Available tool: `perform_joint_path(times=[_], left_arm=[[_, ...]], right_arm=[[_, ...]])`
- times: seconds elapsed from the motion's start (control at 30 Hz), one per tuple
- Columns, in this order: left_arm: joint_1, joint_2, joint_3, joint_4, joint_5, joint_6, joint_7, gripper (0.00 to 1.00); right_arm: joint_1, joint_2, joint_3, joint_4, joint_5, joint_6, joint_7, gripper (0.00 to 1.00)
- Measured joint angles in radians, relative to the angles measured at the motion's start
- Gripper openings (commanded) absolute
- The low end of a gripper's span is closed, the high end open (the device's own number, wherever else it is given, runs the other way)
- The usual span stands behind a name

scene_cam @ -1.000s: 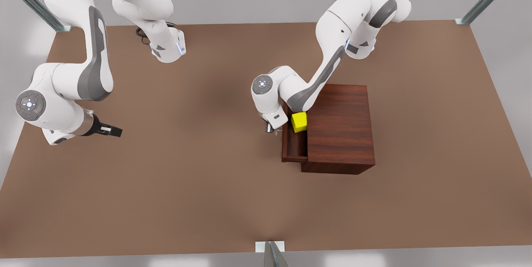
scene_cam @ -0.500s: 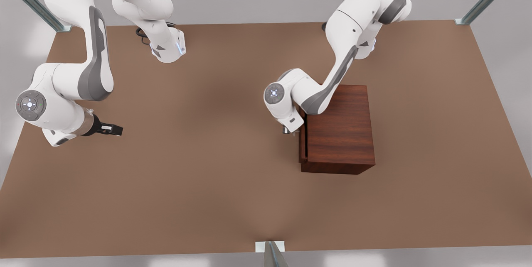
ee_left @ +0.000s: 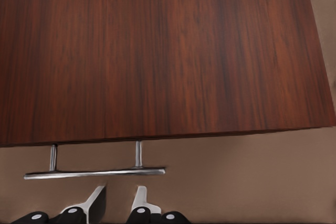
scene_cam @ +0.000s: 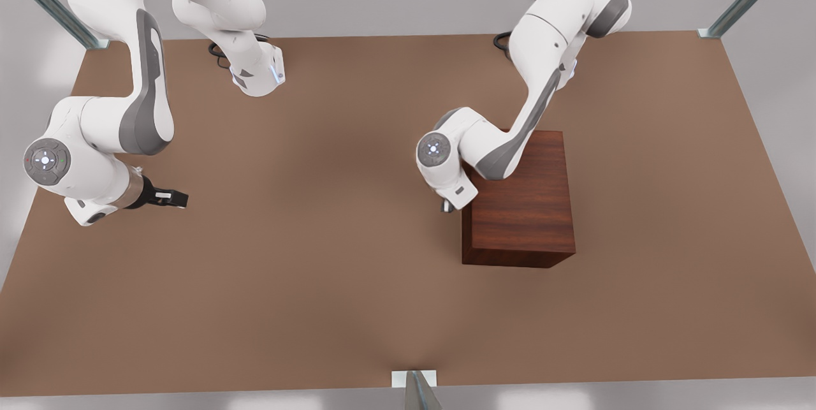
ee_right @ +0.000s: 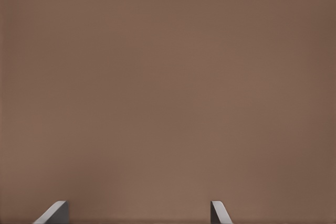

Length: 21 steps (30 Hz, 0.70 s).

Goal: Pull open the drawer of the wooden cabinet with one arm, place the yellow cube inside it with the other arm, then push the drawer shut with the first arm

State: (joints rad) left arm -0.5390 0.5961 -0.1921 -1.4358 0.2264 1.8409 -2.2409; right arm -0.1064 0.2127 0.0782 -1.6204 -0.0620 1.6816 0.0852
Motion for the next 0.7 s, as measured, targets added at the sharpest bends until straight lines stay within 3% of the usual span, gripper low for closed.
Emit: perform_joint_path(times=[0.17, 0.3, 0.4, 0.47, 0.53, 0.7], left_arm=[[0.163, -0.208, -0.005, -0.080, -0.090, -0.060, 0.085, 1.00], [0.458, -0.352, 0.000, -0.158, -0.191, -0.139, 0.324, 1.00], [0.651, -0.364, 0.004, -0.033, -0.258, -0.194, 0.614, 1.00], [0.688, -0.370, 0.006, 0.025, -0.280, -0.214, 0.798, 1.00], [0.717, -0.429, 0.012, -0.062, -0.288, -0.196, 0.979, 1.00], [0.714, -0.444, 0.006, -0.081, -0.296, -0.165, 1.320, 1.00]], right_arm=[[-0.001, 0.000, 0.000, 0.000, -0.001, 0.000, -0.006, 1.00], [0.001, 0.000, 0.000, -0.001, -0.001, 0.000, -0.010, 1.00], [0.001, 0.000, 0.000, 0.000, -0.001, 0.000, -0.013, 1.00], [0.001, 0.000, 0.000, 0.000, -0.001, 0.000, -0.014, 1.00], [0.001, 0.000, 0.000, 0.000, -0.001, 0.000, -0.015, 1.00], [0.000, 0.000, 0.000, 0.000, -0.001, 0.000, -0.018, 1.00]])
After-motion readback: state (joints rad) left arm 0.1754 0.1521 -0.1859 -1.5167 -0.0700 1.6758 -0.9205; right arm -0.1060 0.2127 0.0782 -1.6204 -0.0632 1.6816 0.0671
